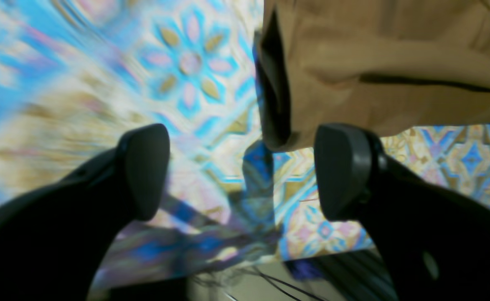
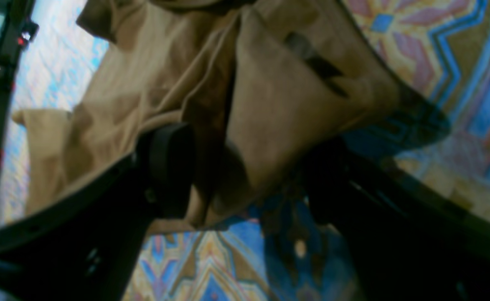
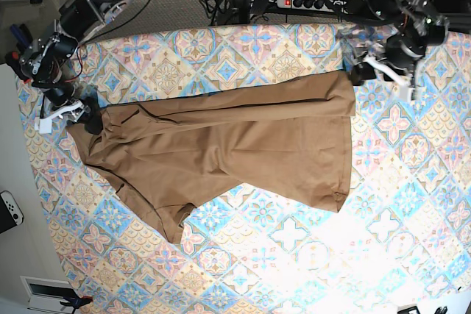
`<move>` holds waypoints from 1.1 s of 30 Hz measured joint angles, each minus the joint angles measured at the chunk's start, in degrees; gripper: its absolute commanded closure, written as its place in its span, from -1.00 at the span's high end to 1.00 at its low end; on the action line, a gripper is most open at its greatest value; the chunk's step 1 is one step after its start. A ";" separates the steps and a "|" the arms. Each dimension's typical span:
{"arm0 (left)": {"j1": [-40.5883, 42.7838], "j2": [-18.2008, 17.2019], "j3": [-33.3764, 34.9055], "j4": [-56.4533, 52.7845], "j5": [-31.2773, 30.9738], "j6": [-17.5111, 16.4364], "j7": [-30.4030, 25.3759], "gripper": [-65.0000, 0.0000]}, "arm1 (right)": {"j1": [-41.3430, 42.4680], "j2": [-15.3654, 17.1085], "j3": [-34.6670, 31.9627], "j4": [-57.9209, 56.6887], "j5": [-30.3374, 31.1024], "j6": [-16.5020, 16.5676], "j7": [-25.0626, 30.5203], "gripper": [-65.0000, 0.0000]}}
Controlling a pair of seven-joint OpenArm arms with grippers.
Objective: Layout the t-shirt on the table in an organized manner, then fold the t-shirt properly
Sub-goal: 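Open both grippers, release the shirt edge and regrasp it, then pull the held shirt edge with both grippers to straighten it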
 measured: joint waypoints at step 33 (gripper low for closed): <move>-3.69 0.07 15.34 -16.22 11.45 -0.24 -16.48 -1.00 | -0.07 1.25 -4.13 -0.46 -2.58 -1.01 -1.11 -1.00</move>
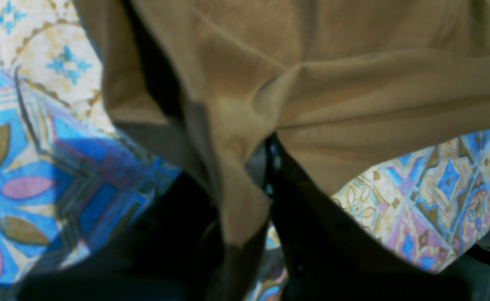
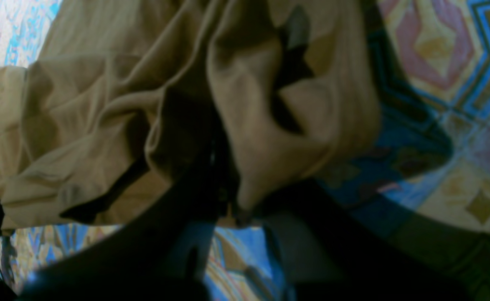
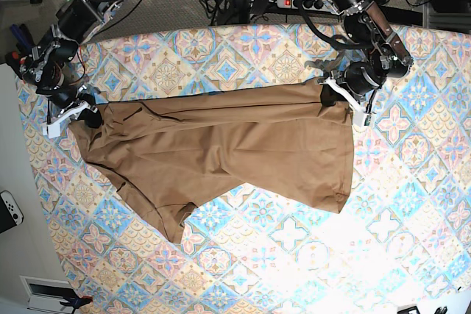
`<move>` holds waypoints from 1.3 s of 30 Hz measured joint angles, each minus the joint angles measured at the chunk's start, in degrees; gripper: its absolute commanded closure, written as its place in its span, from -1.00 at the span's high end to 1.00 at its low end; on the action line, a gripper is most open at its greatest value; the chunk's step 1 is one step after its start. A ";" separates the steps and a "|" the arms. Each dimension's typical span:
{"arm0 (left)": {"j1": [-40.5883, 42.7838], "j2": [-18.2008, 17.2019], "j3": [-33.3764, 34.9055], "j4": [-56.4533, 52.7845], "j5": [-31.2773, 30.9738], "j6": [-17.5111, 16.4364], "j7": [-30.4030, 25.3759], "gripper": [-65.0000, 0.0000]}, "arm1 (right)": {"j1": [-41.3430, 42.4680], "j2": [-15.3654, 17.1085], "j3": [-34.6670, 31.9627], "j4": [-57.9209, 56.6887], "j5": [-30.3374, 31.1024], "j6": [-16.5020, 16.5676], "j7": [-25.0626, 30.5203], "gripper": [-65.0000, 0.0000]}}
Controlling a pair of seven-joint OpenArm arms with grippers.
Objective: Layout the t-shirt on the table in an organized manner, then fold the t-shirt properly
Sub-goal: 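Pull the held shirt edge with both grippers to straighten it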
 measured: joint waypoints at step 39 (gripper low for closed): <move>14.60 -1.09 0.68 14.10 6.36 -0.83 4.81 -0.34 | -14.64 -2.10 2.86 19.65 -0.57 0.31 -4.92 -0.29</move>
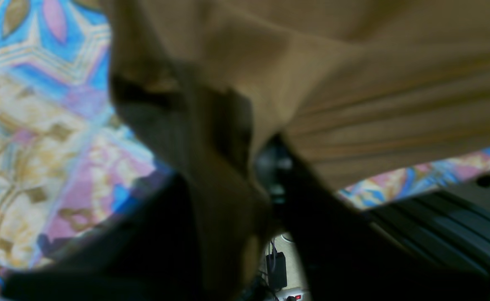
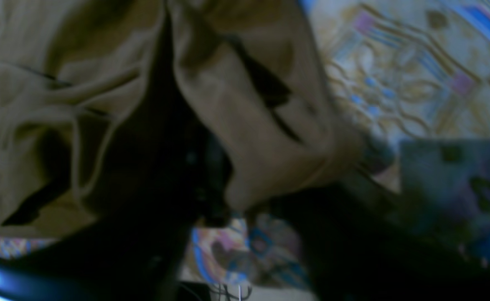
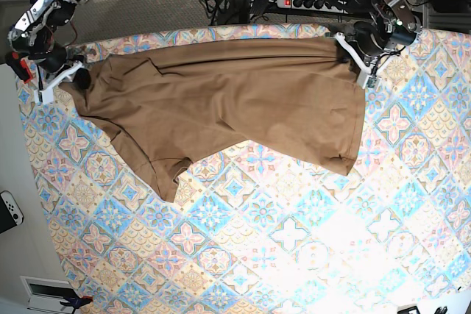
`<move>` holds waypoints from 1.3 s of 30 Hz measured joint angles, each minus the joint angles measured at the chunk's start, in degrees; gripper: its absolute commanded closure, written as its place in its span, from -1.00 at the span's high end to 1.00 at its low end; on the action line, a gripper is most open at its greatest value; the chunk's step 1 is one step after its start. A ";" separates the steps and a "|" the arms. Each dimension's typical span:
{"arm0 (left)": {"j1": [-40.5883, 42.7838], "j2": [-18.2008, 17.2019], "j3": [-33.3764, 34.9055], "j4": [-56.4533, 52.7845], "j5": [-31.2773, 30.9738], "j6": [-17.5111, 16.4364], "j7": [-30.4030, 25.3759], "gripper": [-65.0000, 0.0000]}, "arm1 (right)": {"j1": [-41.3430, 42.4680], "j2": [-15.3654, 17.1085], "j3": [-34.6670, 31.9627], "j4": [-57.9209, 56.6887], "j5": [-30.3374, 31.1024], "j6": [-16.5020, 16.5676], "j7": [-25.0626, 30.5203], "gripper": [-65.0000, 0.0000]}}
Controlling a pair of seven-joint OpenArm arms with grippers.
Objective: Layout the t-shirt on the table in an organized manner, then fold the t-shirt properly
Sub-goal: 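Pull the held shirt edge with both grippers to straighten it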
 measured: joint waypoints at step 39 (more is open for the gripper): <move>-1.33 -2.86 -0.28 14.03 6.16 0.83 11.17 0.11 | -0.22 0.48 -0.13 12.02 -3.67 -0.92 -2.34 0.11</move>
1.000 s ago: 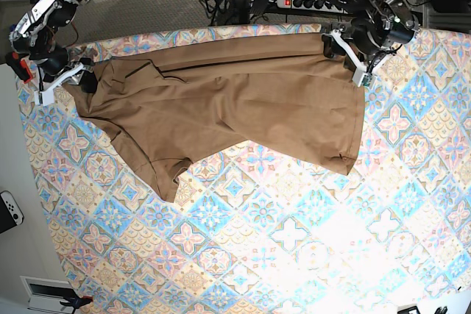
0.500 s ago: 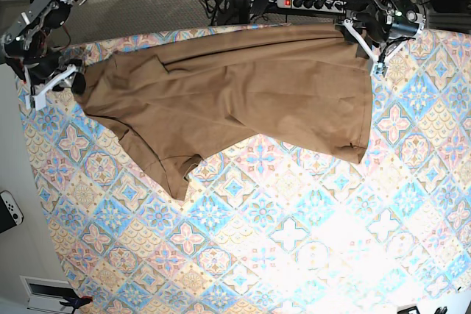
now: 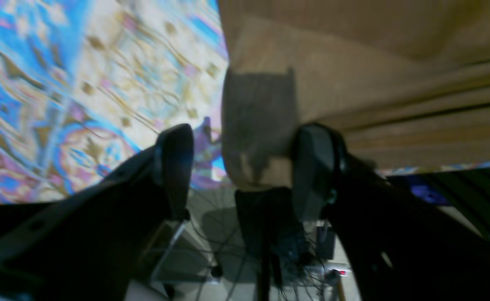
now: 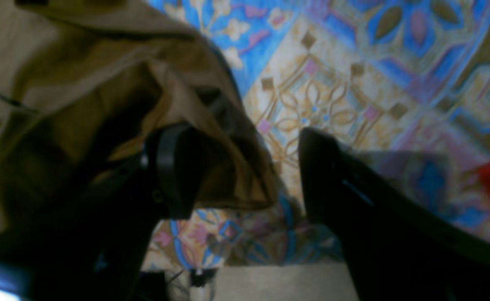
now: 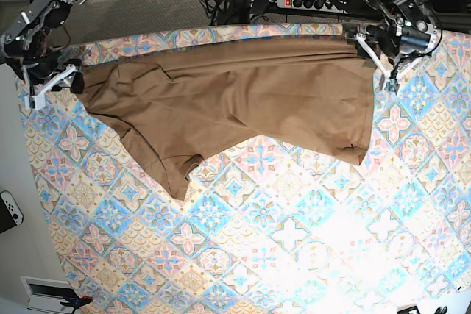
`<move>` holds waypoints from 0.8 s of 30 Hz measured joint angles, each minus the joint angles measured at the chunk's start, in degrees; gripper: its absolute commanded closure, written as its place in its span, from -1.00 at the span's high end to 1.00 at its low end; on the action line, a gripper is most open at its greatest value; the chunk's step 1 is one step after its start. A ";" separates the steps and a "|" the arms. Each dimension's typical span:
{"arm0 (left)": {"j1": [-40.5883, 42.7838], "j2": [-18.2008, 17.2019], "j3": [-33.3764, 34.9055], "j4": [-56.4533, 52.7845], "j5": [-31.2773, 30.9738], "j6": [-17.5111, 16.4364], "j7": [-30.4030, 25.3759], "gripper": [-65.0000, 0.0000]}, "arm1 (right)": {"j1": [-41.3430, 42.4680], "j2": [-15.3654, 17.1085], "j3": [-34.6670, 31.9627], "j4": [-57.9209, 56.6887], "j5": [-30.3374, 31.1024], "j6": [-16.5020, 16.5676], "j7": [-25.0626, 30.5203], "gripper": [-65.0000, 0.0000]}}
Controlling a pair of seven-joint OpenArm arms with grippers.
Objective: Layout the t-shirt on the table in an organized manner, then fold the t-shirt properly
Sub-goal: 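Pull the held shirt edge with both grippers to straighten it, then release the edge and lower both grippers onto the shirt's middle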
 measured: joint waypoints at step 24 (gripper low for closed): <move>0.22 -3.08 -0.09 0.13 -1.64 0.00 0.15 0.20 | 0.17 0.15 -0.11 8.37 -0.04 -0.02 0.55 0.11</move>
